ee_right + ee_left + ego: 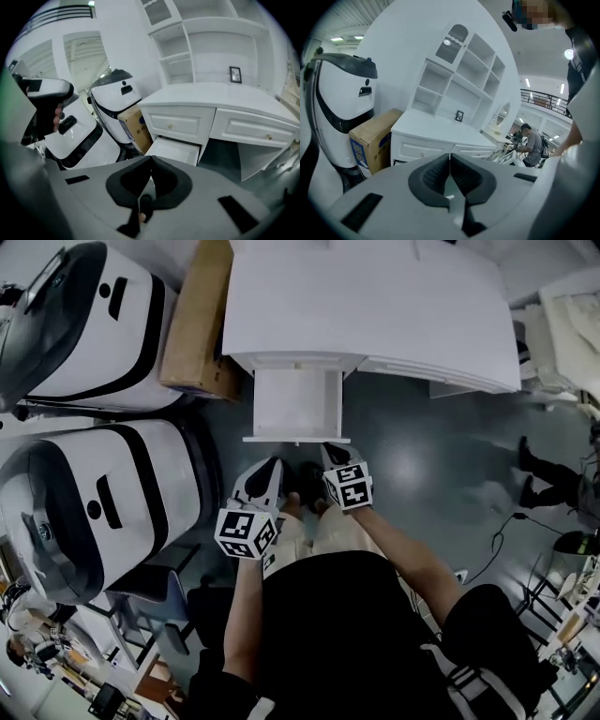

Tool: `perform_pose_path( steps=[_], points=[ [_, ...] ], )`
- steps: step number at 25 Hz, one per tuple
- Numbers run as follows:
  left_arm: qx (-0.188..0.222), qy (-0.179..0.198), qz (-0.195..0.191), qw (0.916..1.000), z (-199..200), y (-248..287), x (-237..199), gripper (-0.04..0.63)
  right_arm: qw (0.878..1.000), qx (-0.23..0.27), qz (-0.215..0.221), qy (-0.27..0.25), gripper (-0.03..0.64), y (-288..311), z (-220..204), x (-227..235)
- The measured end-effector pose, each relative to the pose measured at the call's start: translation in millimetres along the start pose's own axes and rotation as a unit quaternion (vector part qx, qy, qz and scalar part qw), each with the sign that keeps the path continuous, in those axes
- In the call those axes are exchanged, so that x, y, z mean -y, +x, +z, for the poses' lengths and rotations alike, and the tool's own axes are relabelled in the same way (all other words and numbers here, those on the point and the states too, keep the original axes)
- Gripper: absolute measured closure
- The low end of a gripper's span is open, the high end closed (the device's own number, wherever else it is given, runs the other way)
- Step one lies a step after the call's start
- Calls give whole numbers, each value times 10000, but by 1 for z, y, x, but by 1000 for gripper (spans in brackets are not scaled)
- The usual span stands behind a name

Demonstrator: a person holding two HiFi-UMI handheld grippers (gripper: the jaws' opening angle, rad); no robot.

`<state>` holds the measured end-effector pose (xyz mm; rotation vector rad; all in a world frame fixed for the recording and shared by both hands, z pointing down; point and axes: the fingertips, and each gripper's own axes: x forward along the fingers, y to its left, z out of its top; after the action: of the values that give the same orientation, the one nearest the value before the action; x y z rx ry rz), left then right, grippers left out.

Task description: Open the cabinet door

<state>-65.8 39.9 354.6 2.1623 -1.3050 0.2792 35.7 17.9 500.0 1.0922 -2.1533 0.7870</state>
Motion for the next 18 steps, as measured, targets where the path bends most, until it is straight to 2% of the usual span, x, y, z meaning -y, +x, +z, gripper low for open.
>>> perform_pose_path(
  steps=[4,8,13,18],
  points=[
    [123,101,-79,9998,21,-8,15,568,9991,409,102,-69,600,-31,38,-1],
    [348,239,-83,9991,51,-13,23,568,9946,1009,160,166,600,-67,93,3],
    [719,455,-96,9963,100,-18,27,568,9831,1789,385,63,600,-113,170,1],
    [1035,609,-147,9927,140,-25,38,568,9687,2429,518,-36,600,-162,225,5]
  ],
)
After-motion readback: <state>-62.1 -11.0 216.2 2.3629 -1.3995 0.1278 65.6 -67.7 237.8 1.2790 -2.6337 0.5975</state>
